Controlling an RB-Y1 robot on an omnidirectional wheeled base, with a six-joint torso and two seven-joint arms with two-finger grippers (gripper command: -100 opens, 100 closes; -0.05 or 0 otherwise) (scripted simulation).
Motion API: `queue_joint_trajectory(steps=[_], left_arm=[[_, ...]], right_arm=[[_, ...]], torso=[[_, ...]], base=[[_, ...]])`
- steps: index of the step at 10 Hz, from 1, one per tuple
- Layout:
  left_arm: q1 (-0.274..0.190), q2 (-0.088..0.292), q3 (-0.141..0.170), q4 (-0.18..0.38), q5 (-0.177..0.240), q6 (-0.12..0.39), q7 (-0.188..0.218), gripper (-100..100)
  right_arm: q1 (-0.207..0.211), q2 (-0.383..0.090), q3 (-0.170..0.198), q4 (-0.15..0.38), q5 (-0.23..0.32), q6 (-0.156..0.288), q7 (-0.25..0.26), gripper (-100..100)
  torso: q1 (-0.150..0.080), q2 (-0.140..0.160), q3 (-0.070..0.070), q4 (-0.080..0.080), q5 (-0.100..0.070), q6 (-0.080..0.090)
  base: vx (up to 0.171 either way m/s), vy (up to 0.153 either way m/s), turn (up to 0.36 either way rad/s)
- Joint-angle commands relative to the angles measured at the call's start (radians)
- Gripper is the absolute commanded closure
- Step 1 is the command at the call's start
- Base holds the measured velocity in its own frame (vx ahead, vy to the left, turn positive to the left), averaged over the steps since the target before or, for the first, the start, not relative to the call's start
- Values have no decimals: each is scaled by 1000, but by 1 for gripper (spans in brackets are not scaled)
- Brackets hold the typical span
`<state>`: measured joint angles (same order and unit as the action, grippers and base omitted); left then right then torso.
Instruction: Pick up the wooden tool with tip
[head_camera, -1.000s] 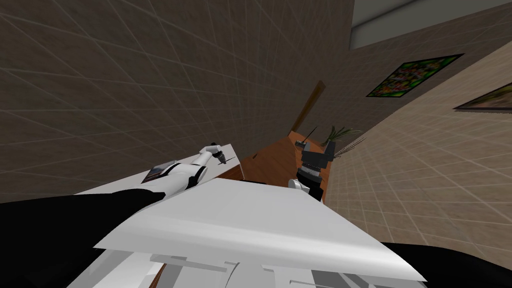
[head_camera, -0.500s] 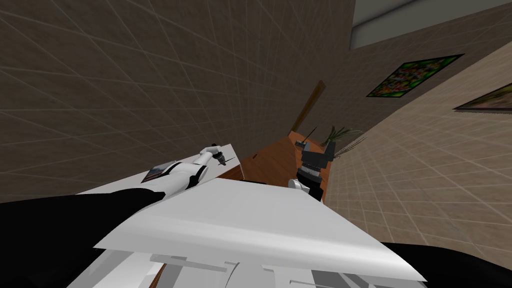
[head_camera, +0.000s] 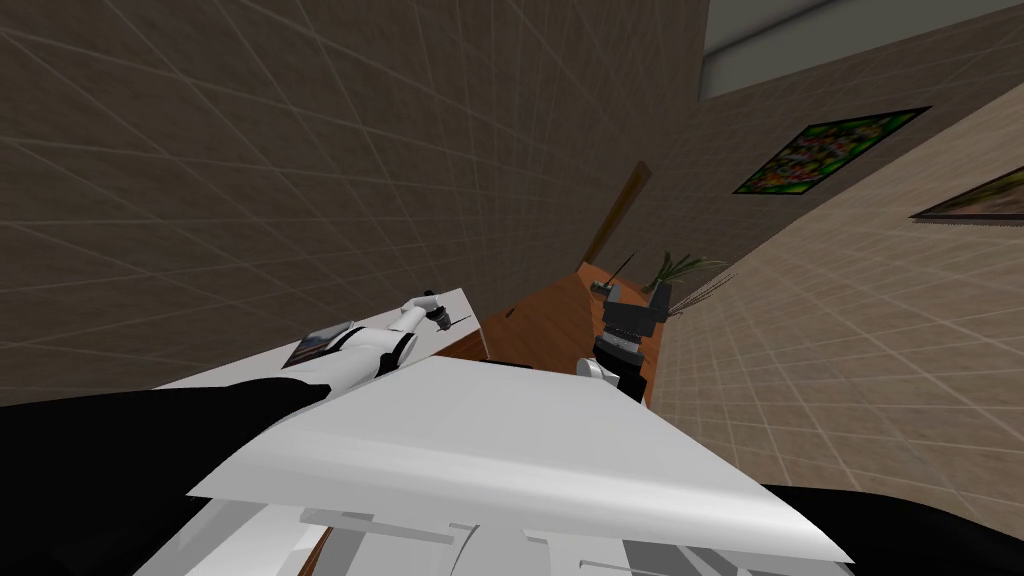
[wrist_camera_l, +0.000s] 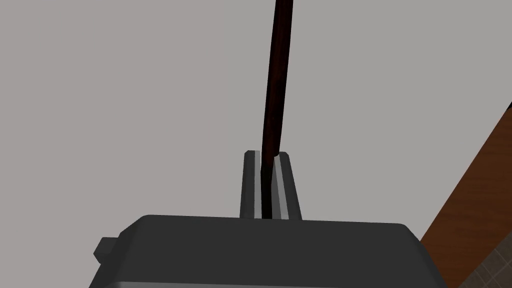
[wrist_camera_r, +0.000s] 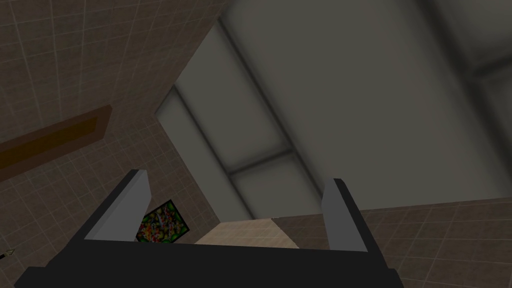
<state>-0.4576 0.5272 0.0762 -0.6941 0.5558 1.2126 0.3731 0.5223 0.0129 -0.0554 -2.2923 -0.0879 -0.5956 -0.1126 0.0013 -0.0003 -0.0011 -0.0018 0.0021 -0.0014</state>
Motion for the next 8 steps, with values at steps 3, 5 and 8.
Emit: queue_joint_trajectory(steps=[3, 5, 8], left_arm=[[1, -1, 0, 0, 0, 1, 0, 100], [-6, 14, -3, -25, 7, 35, 11, 100], [-2, 17, -4, -44, 8, 45, 18, 0]], right_arm=[[0, 0, 0, 0, 0, 0, 0, 0], [0, 0, 0, 0, 0, 0, 0, 0], [0, 0, 0, 0, 0, 0, 0, 0]], torso=[[1, 0, 0, 0, 0, 0], [1, -1, 0, 0, 0, 0], [1, 0, 0, 0, 0, 0]], base=[[0, 0, 0], [2, 2, -8], [-2, 2, -6]])
